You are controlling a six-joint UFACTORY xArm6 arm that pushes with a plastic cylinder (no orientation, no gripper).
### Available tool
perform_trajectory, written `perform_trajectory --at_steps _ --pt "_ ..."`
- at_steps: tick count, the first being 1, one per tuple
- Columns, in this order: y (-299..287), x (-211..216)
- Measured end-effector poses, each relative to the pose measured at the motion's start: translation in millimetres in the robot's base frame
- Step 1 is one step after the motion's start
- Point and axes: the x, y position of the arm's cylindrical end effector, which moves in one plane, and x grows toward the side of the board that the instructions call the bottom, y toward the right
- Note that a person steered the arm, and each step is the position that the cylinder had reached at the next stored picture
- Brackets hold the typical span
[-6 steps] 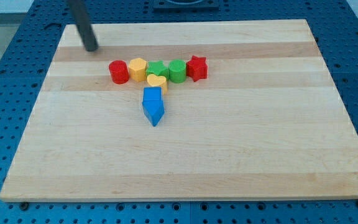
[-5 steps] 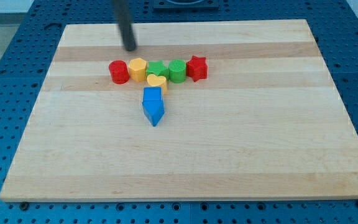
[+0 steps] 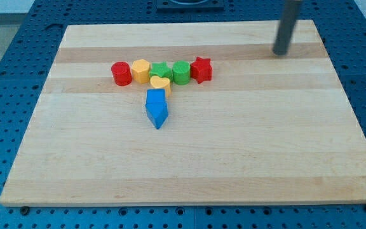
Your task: Push the blue cube left a bit
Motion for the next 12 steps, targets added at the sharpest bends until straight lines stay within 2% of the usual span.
perform_trajectory --at_steps 1,2,3,5,6,7,11,12 --pt "11 50" --pt "11 50" --pt "-21 71" --pt "-114 85" --pt "-189 85" --pt "-252 108" --pt "-301 109" --pt "-305 130"
